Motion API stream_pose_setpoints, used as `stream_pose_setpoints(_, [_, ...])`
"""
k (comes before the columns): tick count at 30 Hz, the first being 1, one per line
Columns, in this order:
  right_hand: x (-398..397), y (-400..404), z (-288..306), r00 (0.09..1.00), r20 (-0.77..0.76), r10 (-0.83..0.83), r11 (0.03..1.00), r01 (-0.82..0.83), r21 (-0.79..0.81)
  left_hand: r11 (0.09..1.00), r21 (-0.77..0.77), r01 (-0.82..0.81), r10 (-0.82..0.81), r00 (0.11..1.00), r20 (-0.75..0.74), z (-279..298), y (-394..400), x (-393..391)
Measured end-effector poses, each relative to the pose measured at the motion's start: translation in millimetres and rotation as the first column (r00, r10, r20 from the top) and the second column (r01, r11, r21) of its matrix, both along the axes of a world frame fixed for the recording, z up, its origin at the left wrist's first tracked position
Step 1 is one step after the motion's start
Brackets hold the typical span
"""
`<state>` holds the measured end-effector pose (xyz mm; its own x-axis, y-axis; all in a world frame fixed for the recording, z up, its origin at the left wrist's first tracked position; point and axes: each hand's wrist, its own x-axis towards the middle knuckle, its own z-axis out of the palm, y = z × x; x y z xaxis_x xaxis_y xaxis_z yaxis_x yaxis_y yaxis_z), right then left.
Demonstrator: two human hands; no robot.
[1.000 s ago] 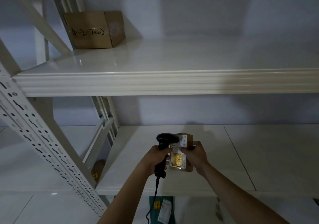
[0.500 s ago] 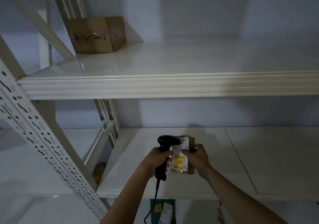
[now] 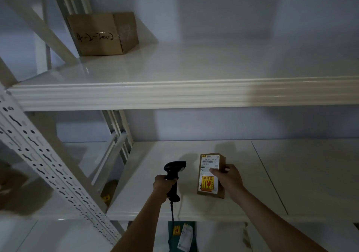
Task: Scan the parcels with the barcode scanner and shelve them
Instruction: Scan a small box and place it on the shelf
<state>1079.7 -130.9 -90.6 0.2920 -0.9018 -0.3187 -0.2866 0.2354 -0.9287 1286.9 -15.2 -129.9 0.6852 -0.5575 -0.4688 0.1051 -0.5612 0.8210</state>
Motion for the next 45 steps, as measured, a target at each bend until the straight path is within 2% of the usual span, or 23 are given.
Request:
stream_pose_setpoints(7, [-6.0,-9.4,-12.3,0.999,0.049,0.006,0.99,-0.012,0.138,0.989,0.141,0.034,-0.052,0.991,0.127,-20.8,-7.6,-3.8])
stream_pose_setpoints(14, [-2.0,-19.7,-0.1,0.997,0.072,0.021,0.989,-0.031,0.146,0.968,0.249,0.001,-0.06,0.971,0.231,-37.5,-6.5,2.6])
stream_pose_setpoints(19, [11.6,-28.7,15.9,0.996,0.058,0.064,0.985,-0.073,0.159,0.915,0.402,0.021,-0.105,0.976,0.189,-1.9,-9.4,7.2])
stream_pose_setpoints(20, [15.6,-28.5,22.3,0.995,0.057,0.077,0.982,-0.086,0.168,0.936,0.35,0.029,-0.111,0.97,0.216,17.2,-7.8,4.0])
stream_pose_setpoints(22, [24.1,-25.9,38.1,0.995,0.06,0.079,0.981,-0.089,0.171,0.986,0.072,0.152,-0.164,0.963,0.214,58.2,-3.4,-5.0])
stream_pose_setpoints(23, [28.7,-23.9,45.9,0.995,0.072,0.076,0.981,-0.087,0.171,0.967,-0.083,0.241,-0.225,0.96,0.167,79.1,1.0,-11.6])
stream_pose_setpoints(25, [40.4,-18.0,60.6,0.992,0.099,0.077,0.983,-0.092,0.161,0.871,-0.272,0.409,-0.396,0.912,0.104,120.3,15.4,-26.0])
stream_pose_setpoints(27, [50.3,-7.0,80.2,0.988,0.117,0.099,0.986,-0.113,0.125,0.77,-0.351,0.533,-0.511,0.844,0.162,151.6,29.1,-35.4])
stream_pose_setpoints(28, [55.2,-1.4,87.7,0.984,0.131,0.119,0.985,-0.134,0.111,0.739,-0.381,0.555,-0.513,0.831,0.215,163.5,35.2,-39.2])
stream_pose_setpoints(30, [60.9,17.2,107.4,0.967,0.149,0.209,0.973,-0.221,0.069,0.751,-0.417,0.512,-0.411,0.857,0.311,175.4,47.3,-39.4])
stream_pose_setpoints(33, [60.7,60.1,143.3,0.924,0.046,0.38,0.924,-0.376,-0.071,0.787,-0.424,0.448,-0.289,0.875,0.387,187.7,76.4,-29.3])
stream_pose_setpoints(36, [47.2,118.5,176.9,0.869,-0.168,0.466,0.813,-0.495,-0.306,0.785,-0.436,0.44,-0.256,0.871,0.418,199.0,119.2,-17.9])
stream_pose_setpoints(39, [34.4,172.7,193.6,0.795,-0.318,0.516,0.617,-0.603,-0.505,0.784,-0.43,0.447,-0.213,0.845,0.49,212.2,159.4,-8.6])
stream_pose_setpoints(41, [34.0,201.2,204.3,0.794,-0.309,0.524,0.557,-0.594,-0.581,0.786,-0.406,0.466,-0.189,0.807,0.56,224.0,179.1,-5.2])
stream_pose_setpoints(45, [36.6,237.4,251.2,0.877,-0.25,0.41,0.513,-0.448,-0.732,0.784,-0.315,0.535,-0.174,0.676,0.716,271.6,210.0,-10.0])
